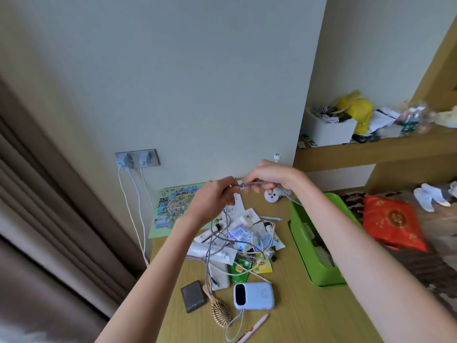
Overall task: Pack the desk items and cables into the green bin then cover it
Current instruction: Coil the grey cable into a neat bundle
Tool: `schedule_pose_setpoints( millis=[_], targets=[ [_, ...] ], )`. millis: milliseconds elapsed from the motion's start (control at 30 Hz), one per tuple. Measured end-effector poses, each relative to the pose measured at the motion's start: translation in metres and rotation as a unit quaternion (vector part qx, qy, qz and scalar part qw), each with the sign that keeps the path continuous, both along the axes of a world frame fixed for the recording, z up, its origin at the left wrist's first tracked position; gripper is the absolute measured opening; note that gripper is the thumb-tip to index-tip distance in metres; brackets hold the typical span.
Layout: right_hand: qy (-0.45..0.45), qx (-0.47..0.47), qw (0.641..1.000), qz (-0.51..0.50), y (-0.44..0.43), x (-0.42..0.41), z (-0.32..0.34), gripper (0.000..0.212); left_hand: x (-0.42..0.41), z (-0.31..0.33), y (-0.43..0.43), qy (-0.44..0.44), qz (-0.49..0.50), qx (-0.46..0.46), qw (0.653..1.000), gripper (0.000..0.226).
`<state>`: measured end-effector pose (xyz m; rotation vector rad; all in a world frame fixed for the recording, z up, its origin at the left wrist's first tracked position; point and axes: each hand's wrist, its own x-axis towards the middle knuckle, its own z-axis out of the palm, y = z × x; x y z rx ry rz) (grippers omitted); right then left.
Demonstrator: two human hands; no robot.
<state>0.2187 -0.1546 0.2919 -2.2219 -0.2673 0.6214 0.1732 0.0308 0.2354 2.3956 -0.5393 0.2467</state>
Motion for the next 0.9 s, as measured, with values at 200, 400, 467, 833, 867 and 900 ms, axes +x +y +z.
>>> schedule_pose_setpoints(
  millis=[200, 400, 467, 833, 867, 900],
  targets=[
    [-0.06, -0.039, 0.995, -0.071, 0.0, 0.0, 0.016, 0.025, 0.005, 0.034, 0.03, -0.006, 0.007, -0.08, 0.997, 0.015],
    [-0.202, 0.115, 0.967, -0.105, 0.01, -0.008, 0.022, 0.042, 0.011, 0.066, 0.044, -0.015, 0.026, -0.134, 0.991, 0.017],
    [-0.148, 0.203, 0.965, -0.071, 0.017, -0.015, 0.027, 0.049, 0.013, 0.075, 0.046, -0.015, 0.03, -0.151, 0.988, 0.015],
    [-0.257, 0.294, 0.917, -0.087, 0.016, -0.011, 0.018, 0.027, 0.008, 0.096, 0.051, 0.108, 0.056, -0.338, 0.933, 0.022],
    [-0.266, 0.284, 0.917, -0.084, 0.019, -0.009, 0.015, 0.025, 0.008, 0.093, 0.049, 0.122, 0.051, -0.341, 0.931, 0.026],
    [-0.275, 0.275, 0.918, -0.08, 0.021, -0.007, 0.011, 0.023, 0.01, 0.091, 0.046, 0.125, 0.055, -0.345, 0.928, 0.031]
  ],
)
